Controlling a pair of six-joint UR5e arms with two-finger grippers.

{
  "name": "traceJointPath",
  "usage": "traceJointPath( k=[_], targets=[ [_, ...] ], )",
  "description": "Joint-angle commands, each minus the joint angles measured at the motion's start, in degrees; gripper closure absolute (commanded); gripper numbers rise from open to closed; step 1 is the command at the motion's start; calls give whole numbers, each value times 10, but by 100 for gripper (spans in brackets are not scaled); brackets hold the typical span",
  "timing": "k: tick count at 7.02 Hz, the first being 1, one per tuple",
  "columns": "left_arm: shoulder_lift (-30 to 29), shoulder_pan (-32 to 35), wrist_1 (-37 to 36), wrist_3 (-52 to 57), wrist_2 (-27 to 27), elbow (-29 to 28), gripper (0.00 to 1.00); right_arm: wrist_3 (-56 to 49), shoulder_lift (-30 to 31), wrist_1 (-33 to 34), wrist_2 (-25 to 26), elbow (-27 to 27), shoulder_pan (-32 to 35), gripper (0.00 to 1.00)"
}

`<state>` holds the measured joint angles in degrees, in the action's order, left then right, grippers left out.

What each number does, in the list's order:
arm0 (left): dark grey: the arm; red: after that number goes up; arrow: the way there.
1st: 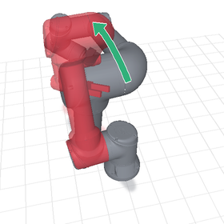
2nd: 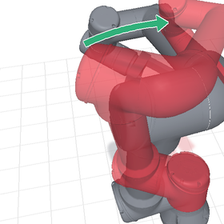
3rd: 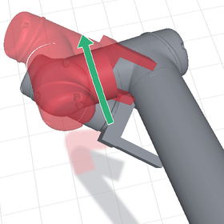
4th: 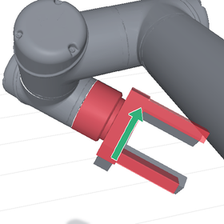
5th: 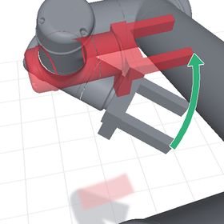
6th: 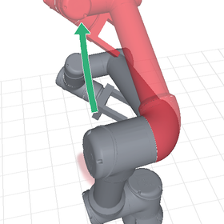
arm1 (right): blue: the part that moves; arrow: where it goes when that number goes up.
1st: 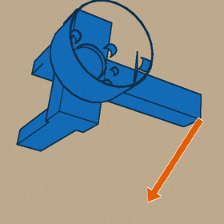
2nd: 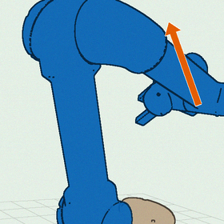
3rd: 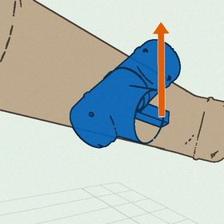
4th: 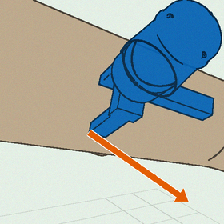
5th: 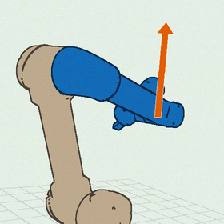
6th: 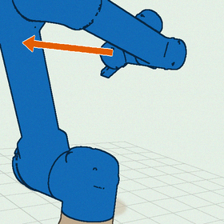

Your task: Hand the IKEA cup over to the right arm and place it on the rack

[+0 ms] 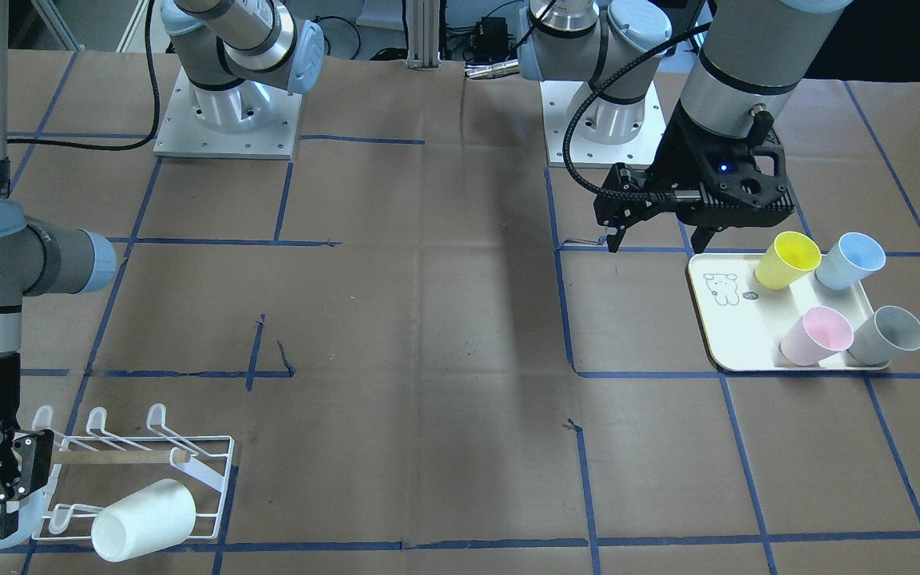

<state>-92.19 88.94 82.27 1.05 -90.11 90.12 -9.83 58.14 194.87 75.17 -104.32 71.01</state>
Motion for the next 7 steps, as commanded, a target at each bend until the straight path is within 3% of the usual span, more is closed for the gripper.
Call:
traceJointPath(
  k=[1,4,7],
  targets=[
    [0,0,0,0,0,1,1,5,3,-5,1,3,0,0],
    [-1,0,0,0,0,1,1,5,32,-19,-3,10,0,0],
    [-1,0,0,0,0,0,1,4,107,-209,-2,34,11,0]
  ],
)
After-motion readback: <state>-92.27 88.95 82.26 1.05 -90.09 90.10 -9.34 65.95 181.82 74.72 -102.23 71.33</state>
